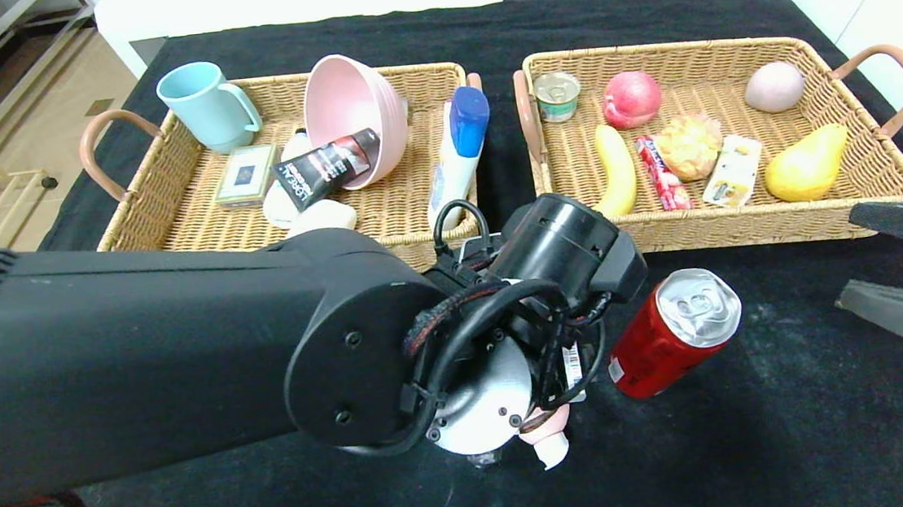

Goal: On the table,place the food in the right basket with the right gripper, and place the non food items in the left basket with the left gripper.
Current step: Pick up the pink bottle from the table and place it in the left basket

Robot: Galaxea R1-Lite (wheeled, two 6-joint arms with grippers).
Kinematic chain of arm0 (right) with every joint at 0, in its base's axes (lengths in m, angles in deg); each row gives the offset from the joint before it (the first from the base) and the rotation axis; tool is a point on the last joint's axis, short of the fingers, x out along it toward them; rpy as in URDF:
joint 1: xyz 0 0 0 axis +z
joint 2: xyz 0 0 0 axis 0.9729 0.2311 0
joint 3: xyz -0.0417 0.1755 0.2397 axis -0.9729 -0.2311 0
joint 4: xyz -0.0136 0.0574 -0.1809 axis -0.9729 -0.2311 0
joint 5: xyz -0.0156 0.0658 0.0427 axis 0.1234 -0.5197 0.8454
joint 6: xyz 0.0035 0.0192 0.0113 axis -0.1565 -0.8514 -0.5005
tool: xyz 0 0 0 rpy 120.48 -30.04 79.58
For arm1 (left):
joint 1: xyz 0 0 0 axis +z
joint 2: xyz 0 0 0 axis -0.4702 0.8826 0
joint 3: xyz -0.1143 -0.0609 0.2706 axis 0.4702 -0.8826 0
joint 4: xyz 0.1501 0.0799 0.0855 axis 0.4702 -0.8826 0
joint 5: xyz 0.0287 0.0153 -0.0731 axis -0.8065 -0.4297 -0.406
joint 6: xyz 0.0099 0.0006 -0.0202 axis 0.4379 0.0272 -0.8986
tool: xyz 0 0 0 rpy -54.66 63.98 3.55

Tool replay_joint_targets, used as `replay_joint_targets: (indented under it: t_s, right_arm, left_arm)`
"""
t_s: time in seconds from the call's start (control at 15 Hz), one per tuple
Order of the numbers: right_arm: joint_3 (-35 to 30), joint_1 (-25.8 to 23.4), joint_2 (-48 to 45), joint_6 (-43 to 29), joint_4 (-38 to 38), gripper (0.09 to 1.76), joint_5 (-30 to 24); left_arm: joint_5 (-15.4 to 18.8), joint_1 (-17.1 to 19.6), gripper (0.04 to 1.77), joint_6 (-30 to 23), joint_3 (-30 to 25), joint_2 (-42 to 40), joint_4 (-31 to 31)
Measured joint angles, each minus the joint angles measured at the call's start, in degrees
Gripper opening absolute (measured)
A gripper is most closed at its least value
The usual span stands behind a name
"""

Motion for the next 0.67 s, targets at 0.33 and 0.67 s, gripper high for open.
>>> replay_joint_targets:
  t_s: [0.33,0.67]
  right_arm:
    - [-0.24,0.39,-0.11,-0.01,0.0,1.71,0.0]
    - [-0.5,0.77,-0.3,0.0,0.0,1.71,-0.11]
  left_arm:
    - [-1.55,0.16,1.71,0.2,1.68,1.46,-0.41]
    - [-2.68,0.13,1.72,0.41,2.4,2.72,-0.71]
